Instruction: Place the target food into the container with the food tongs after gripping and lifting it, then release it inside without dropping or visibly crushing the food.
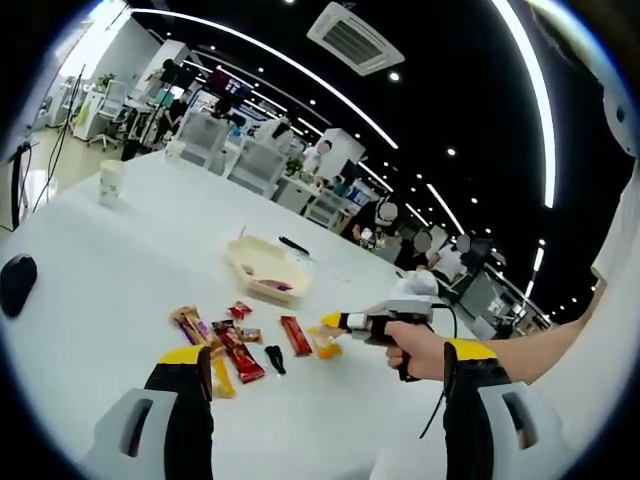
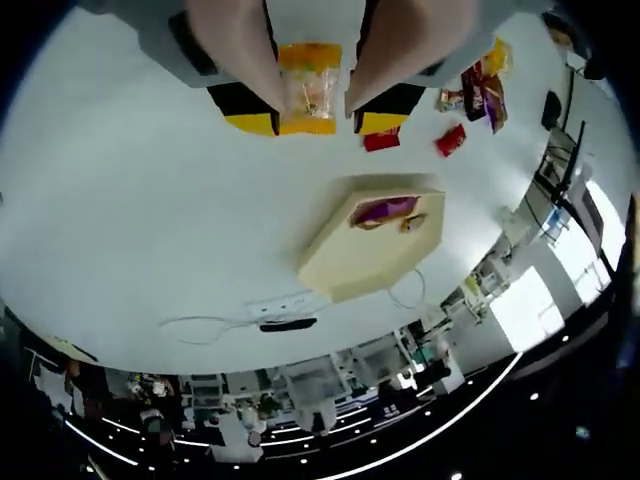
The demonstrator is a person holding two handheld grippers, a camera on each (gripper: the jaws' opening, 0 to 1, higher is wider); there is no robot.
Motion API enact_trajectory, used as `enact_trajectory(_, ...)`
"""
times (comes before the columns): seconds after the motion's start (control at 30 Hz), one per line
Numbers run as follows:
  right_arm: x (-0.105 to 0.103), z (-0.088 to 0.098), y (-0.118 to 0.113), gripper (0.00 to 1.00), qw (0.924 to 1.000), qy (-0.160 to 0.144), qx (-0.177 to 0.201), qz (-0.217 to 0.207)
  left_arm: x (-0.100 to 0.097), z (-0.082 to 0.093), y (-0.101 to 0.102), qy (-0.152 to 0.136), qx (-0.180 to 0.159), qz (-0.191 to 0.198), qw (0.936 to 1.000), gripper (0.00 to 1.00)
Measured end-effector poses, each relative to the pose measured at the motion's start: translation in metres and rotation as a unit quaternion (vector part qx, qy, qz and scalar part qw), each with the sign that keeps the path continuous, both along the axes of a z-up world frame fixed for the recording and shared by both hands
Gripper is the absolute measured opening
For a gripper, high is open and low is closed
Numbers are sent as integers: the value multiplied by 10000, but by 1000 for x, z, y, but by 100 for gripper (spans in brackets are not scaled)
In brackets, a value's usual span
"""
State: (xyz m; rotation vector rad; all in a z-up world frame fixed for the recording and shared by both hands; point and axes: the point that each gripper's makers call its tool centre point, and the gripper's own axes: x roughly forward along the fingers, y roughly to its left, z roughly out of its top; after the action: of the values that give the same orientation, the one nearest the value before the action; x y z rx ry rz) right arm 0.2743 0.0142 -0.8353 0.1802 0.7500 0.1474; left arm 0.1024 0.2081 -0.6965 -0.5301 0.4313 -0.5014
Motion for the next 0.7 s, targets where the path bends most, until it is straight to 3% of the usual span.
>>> enact_trajectory(0.07,-1,2,2,29,9997,-28,-229,92,0,1,1,-19,-47,31,10000,97)
enact_trajectory(0.13,0,3,5,29,9999,-80,-116,30,0,0,4,-5,-83,61,9999,97)
enact_trajectory(0.23,-2,-10,0,29,9993,58,-355,93,1,0,7,-9,-97,119,9999,97)
enact_trajectory(0.53,-4,-12,-6,28,10000,10,-29,76,3,-4,1,27,-68,18,10000,97)
enact_trajectory(0.6,-4,-12,-5,27,9997,41,-109,211,4,-5,-2,30,-76,-28,10000,97)
enact_trajectory(0.7,-4,-12,4,27,9939,-166,-590,918,6,-6,-6,46,-66,-92,9999,97)
